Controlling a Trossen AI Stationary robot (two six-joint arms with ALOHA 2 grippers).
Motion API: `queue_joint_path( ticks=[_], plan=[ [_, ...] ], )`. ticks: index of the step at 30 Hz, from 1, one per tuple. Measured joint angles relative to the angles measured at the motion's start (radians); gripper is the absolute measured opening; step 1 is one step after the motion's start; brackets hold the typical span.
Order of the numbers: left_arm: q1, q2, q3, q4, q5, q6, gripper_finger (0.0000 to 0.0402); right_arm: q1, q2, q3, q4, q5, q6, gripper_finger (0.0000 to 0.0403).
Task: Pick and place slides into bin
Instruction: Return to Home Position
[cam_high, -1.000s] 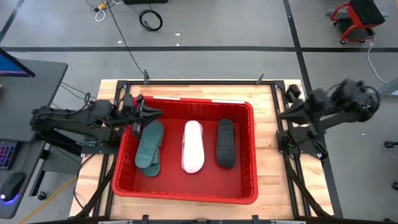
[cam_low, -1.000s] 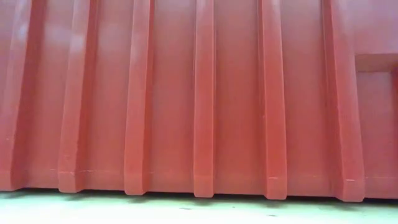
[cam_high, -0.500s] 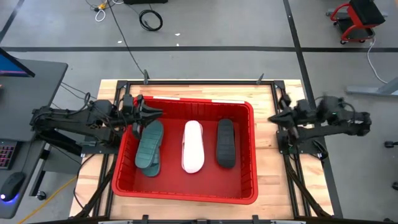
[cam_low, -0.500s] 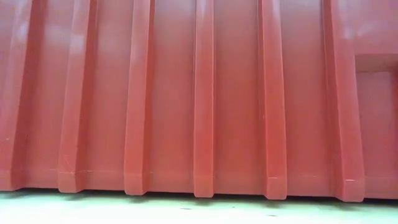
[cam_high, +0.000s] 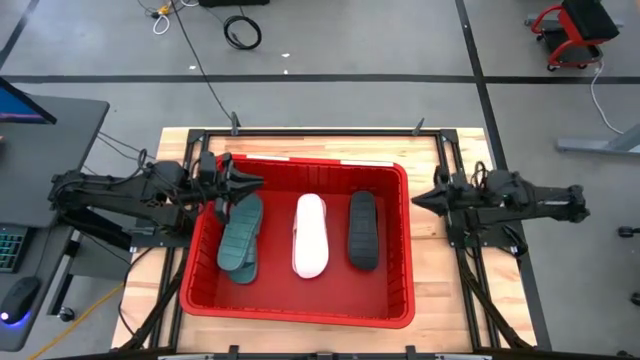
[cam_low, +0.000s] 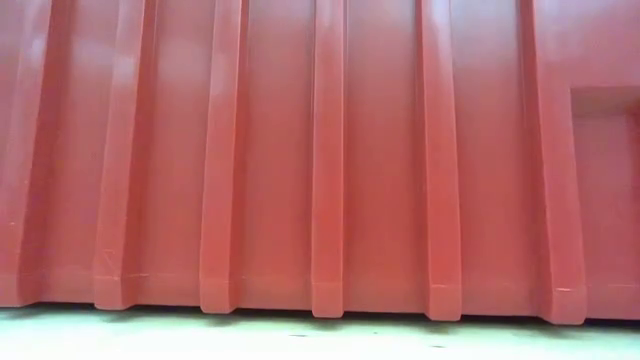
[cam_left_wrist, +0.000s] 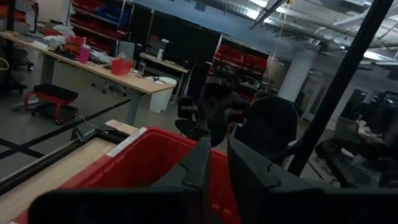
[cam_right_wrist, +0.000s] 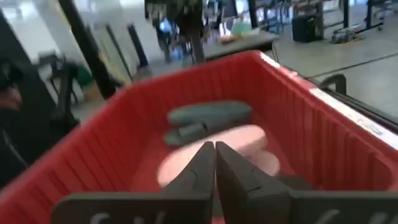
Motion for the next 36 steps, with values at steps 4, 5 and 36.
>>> queue_joint_path(
  ticks=[4, 5, 36],
  plan=[
    [0.0, 0.011, 0.0, -0.005, 0.0, 0.0, 0.006, 0.0, 0.114, -0.03, 0.209, 0.107, 0.029, 0.0021],
    [0.0, 0.015, -0.001, -0.004, 0.001, 0.0, 0.0059, 0.0, 0.138, -0.053, 0.289, 0.141, -0.001, 0.002],
    [-0.063, -0.073, -0.002, -0.013, 0.008, 0.0, 0.0051, -0.178, -0.157, -0.419, 0.911, -0.084, 0.084, 0.0022]
  ],
)
